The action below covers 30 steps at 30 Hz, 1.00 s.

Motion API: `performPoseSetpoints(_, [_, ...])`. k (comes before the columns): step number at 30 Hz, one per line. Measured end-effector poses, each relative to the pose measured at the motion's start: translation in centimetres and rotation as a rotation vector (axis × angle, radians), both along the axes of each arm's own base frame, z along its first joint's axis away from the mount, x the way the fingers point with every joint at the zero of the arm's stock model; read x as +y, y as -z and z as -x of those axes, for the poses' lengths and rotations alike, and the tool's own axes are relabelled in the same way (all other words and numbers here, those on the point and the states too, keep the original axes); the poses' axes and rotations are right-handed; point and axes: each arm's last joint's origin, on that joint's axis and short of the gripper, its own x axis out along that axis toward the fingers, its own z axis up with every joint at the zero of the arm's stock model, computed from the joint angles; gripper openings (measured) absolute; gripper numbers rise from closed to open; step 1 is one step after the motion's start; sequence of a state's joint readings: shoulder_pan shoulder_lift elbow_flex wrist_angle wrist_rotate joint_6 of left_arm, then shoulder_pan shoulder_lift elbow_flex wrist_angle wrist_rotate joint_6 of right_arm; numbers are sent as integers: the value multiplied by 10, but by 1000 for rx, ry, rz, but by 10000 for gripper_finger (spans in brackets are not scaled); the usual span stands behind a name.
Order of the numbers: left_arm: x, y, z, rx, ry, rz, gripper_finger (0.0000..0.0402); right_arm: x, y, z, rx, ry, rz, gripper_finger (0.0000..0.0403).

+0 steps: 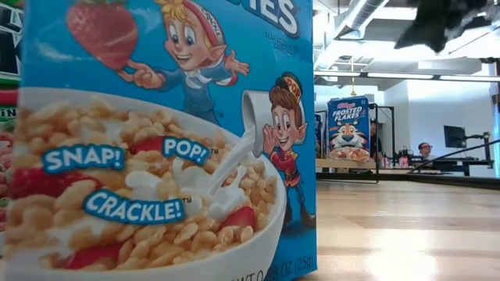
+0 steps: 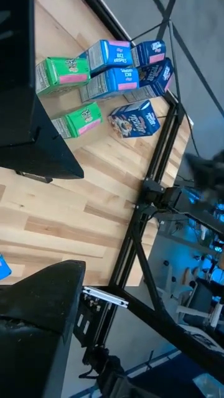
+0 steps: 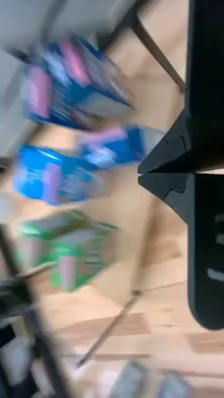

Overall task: Stack cereal on shelf
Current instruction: Put the blue cereal box on the shelf aligned with the blue cereal boxes

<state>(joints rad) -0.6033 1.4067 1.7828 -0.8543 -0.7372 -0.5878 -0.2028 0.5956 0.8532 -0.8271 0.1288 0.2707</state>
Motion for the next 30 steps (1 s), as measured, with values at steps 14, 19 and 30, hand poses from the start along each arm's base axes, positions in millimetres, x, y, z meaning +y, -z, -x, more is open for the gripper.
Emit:
performPoseSetpoints(14, [-4,0,3,-4,3,12,215,25,85,-43,49,85,28,9])
performPoseSetpoints(19, [-4,1,3,2,1,8,215,23,97,-56,141,92,89,8])
performPoseSetpoints(30, [-3,4,5,34,-7,3,215,5,106,-72,203,137,160,10])
